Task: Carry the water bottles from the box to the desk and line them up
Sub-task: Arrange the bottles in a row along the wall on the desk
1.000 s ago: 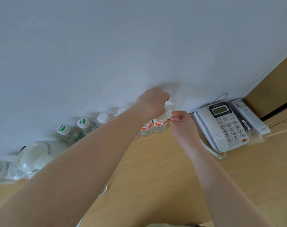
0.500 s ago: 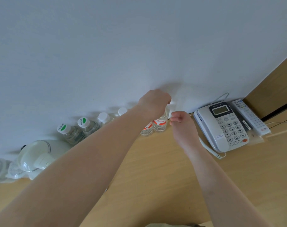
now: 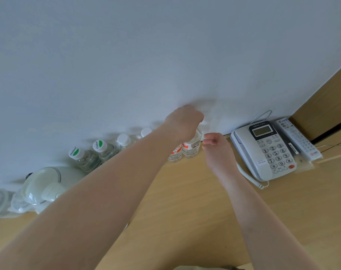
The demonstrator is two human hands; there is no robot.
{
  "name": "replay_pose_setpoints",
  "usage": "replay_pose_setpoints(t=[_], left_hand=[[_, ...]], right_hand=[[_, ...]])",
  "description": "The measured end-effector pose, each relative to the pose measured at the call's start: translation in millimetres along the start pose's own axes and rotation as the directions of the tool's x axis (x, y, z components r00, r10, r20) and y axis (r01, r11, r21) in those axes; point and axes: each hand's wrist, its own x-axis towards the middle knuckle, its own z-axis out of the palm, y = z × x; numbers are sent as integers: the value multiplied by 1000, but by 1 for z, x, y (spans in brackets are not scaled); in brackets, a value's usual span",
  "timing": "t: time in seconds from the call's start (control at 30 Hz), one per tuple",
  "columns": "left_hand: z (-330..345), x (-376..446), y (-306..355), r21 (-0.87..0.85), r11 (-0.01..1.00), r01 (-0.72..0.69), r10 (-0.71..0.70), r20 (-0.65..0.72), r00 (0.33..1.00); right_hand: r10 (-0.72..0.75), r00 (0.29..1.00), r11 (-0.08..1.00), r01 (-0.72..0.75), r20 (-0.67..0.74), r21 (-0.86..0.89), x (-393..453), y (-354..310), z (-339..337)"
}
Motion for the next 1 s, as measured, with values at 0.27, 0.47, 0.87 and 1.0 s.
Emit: replay_pose_setpoints(t=[0.27, 0.47, 0.87, 1.0], left_hand=[[5, 9, -4, 8, 999, 42, -41, -57, 998], [4, 9, -2, 55, 998, 7, -5, -26, 1000], [1, 4, -4, 81, 996, -45, 46, 0, 999], [2, 6, -5, 110, 991, -76, 76, 6, 997]], right_hand=[[-1, 1000, 1000, 2, 4, -7, 1, 1, -1], [-6, 1000, 1000, 6, -2, -10, 2, 2, -1], [0, 999, 998, 2, 32, -58, 9, 4, -3], [-14, 998, 997, 19, 62, -77, 12, 6, 1]])
